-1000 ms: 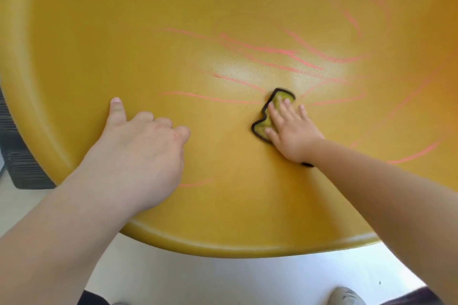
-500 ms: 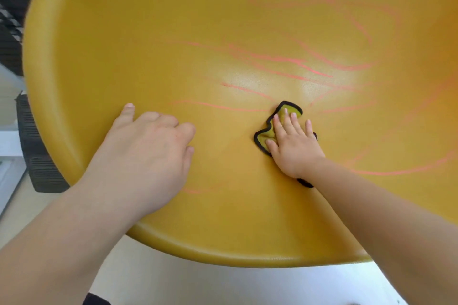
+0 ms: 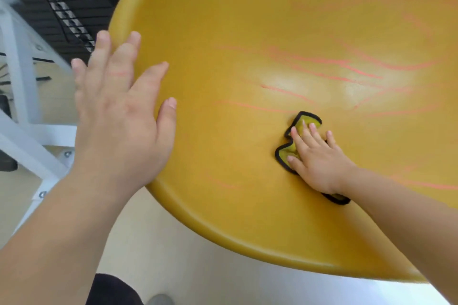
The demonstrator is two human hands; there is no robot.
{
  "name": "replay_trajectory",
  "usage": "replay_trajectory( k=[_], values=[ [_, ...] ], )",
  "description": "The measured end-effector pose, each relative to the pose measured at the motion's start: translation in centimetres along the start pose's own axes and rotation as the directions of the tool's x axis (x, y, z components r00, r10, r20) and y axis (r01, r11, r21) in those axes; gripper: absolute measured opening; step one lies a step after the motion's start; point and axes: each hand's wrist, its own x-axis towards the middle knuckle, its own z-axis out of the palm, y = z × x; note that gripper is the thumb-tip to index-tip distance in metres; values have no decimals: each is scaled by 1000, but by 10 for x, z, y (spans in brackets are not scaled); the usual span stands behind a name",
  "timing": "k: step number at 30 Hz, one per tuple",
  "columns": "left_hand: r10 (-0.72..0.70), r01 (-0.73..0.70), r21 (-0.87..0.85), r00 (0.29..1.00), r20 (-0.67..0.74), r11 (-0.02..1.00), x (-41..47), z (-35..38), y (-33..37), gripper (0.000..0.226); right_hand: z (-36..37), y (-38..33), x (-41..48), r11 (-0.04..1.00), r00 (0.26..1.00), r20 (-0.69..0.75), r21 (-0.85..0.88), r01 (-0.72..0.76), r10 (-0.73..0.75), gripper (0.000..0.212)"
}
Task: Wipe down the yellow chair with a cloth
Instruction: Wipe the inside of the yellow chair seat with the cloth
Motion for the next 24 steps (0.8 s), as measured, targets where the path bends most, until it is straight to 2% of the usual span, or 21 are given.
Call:
replay_trajectory(
  k=[1, 3, 5, 6, 7, 8, 9, 11, 13, 14, 15, 16, 18, 19, 20, 21, 22, 23, 24],
  values=[
    [-12, 11, -20, 1000, -16, 1000, -1, -1, -2, 51, 1, -17, -3, 999, 999, -18, 19, 37, -37, 76],
    [-44, 41, -81, 998, -35, 996, -3, -2, -6, 58, -2, -63, -25, 954, 960, -75, 115, 277, -269, 82],
    [-86, 85, -139, 996, -3, 987, -2, -4, -6, 65, -12, -101, -57, 783, 824, -109, 264, 563, -556, 71],
    [-100, 102, -155, 995, 21, 983, -2, -4, -5, 67, -16, -108, -68, 711, 763, -94, 308, 633, -639, 64],
    [-108, 113, -161, 993, 39, 981, -1, -5, -4, 68, -18, -104, -68, 683, 735, -85, 310, 662, -673, 61],
    [-109, 116, -161, 993, 51, 980, 0, -5, -4, 69, -16, -93, -60, 708, 749, -90, 270, 653, -656, 61],
    [-104, 113, -159, 993, 62, 981, 0, -5, -3, 71, -11, -77, -46, 776, 803, -92, 210, 594, -589, 61],
    [-91, 102, -151, 993, 78, 983, 0, -6, -4, 72, -5, -48, -16, 929, 936, -74, 118, 351, -344, 63],
    [-82, 94, -148, 993, 84, 985, -1, -5, -6, 71, -2, -43, 0, 978, 982, -68, 101, 183, -177, 65],
    [-79, 91, -155, 993, 84, 984, -2, -5, -7, 70, -4, -54, -2, 972, 978, -80, 116, 202, -194, 67],
    [-79, 92, -168, 993, 83, 981, -3, -4, -8, 69, -6, -71, -11, 945, 956, -114, 154, 287, -272, 67],
    [-81, 95, -184, 993, 81, 978, -4, -3, -9, 68, -8, -90, -24, 887, 908, -163, 205, 414, -386, 68],
    [-89, 102, -204, 993, 73, 974, -5, -2, -9, 65, -17, -120, -56, 707, 772, -235, 309, 636, -591, 63],
    [-96, 108, -209, 993, 68, 972, -5, -2, -9, 64, -17, -123, -61, 660, 731, -239, 318, 681, -639, 60],
    [-105, 116, -213, 992, 65, 970, -4, -2, -8, 63, -16, -120, -54, 666, 727, -247, 291, 687, -641, 59],
    [-110, 122, -219, 992, 64, 968, -4, -2, -7, 62, -15, -111, -38, 725, 763, -268, 245, 644, -588, 59],
    [-111, 123, -225, 992, 66, 966, -4, -2, -7, 61, -12, -101, -16, 814, 834, -280, 221, 538, -475, 61],
    [-110, 123, -233, 991, 70, 965, -4, -2, -8, 61, -14, -92, 10, 894, 911, -270, 242, 378, -313, 64],
    [-108, 123, -241, 991, 75, 963, -4, -2, -8, 61, -20, -85, 33, 929, 957, -248, 298, 221, -148, 64]
  ],
)
